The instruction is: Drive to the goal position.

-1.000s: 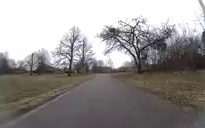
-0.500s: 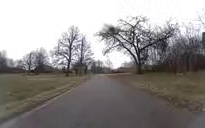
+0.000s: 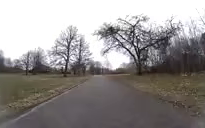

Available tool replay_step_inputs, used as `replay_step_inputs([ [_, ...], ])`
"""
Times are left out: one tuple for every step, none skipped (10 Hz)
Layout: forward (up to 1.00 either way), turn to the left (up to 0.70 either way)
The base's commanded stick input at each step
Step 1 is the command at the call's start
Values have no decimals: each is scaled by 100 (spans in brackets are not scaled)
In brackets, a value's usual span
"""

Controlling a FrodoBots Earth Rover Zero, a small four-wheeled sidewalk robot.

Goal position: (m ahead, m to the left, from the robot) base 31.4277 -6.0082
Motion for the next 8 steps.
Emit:
replay_step_inputs([
  [100, 40],
  [100, 40],
  [100, 29],
  [100, 17],
  [100, 0],
  [100, 0],
  [100, 0],
  [100, 0],
])
